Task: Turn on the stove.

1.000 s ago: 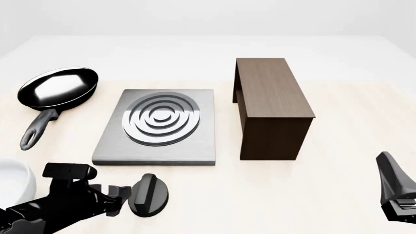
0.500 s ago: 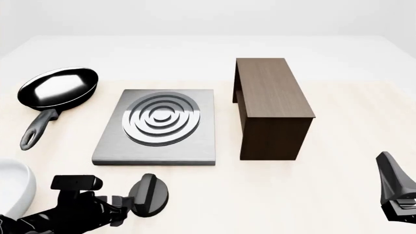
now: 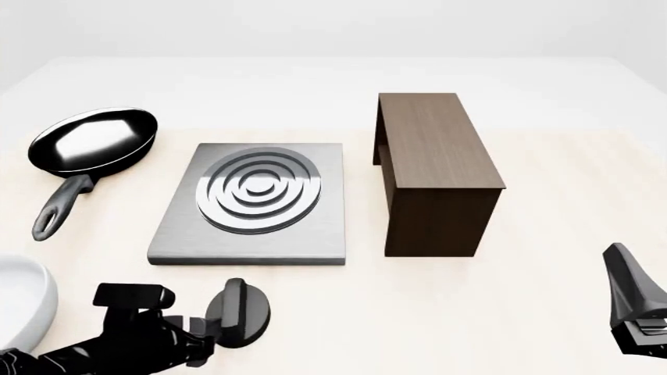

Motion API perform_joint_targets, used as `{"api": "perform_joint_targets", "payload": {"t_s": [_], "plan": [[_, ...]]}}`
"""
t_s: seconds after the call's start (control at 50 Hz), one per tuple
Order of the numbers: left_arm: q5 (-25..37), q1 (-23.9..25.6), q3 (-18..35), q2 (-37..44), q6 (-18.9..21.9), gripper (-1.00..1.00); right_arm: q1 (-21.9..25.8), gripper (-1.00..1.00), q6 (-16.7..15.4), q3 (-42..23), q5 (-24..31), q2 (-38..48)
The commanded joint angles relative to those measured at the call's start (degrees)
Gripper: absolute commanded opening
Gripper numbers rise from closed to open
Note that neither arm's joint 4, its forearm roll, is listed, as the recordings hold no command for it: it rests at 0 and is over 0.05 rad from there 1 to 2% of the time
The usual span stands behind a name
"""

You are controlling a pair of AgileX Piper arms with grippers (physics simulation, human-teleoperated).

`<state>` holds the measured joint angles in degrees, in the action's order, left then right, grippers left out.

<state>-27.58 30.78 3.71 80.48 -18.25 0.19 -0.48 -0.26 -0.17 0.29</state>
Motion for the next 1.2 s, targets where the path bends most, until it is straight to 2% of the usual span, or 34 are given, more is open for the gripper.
{"api": "perform_joint_targets", "payload": {"t_s": [0.02, 0.1, 0.14, 0.18, 0.2, 0.46, 0.62, 0.86, 0.98, 1.02, 1.1, 1.14, 1.16, 1.2], "plan": [[-2.19, 8.01, 1.05, 5.45, -14.07, 1.0, -0.01, 1.0, 0.0, 0.0, 0.01, 0.01], [-3.61, 9.19, 0.9, 6.77, -15.3, 1.0, -0.01, 1.0, 0.0, 0.0, 0.0, 0.0], [-5.93, 11.06, 0.7, 8.91, -17.49, 1.0, 0.0, 1.0, 0.01, 0.0, 0.01, 0.01], [-5.95, 10.98, 0.69, 8.92, -17.39, 1.0, 0.0, 1.0, 0.0, 0.0, 0.0, 0.0], [-6.76, 12.3, 0.53, 9.38, -18.98, 1.0, 0.0, 1.0, 0.0, 0.0, 0.0, 0.0], [-7.79, 12.5, -0.23, 9.99, -19.32, 1.0, 0.0, 1.0, 0.0, 0.0, 0.01, 0.01], [0.4, 8.28, -0.65, 0.62, -15.79, 1.0, 0.0, 1.0, 0.01, 0.0, 0.01, 0.01], [4.84, 6.4, -1.2, -4.69, -14.02, 1.0, 0.0, 1.0, 0.0, 0.0, 0.0, 0.0], [11.15, 4.45, -0.96, -11.36, -12.51, 1.0, -0.01, 1.0, 0.0, 0.0, 0.0, 0.0], [14.37, 3.0, -0.54, -14.32, -10.57, 1.0, -0.01, 1.0, 0.0, 0.0, 0.0, 0.0], [15.55, 2.03, -0.36, -15.41, -9.23, 1.0, -0.01, 1.0, 0.0, 0.0, 0.0, 0.0], [20.92, -0.31, 0.4, -21.12, -6.64, 1.0, -0.01, 1.0, 0.0, 0.0, 0.0, -0.01], [21.19, -0.31, 0.43, -21.36, -6.64, 1.0, -0.01, 1.0, 0.0, 0.0, 0.0, -0.01], [25.69, -2.74, 1.27, -26.61, -4.36, 1.0, 0.0, 1.0, 0.0, 0.0, 0.0, -0.01]]}}
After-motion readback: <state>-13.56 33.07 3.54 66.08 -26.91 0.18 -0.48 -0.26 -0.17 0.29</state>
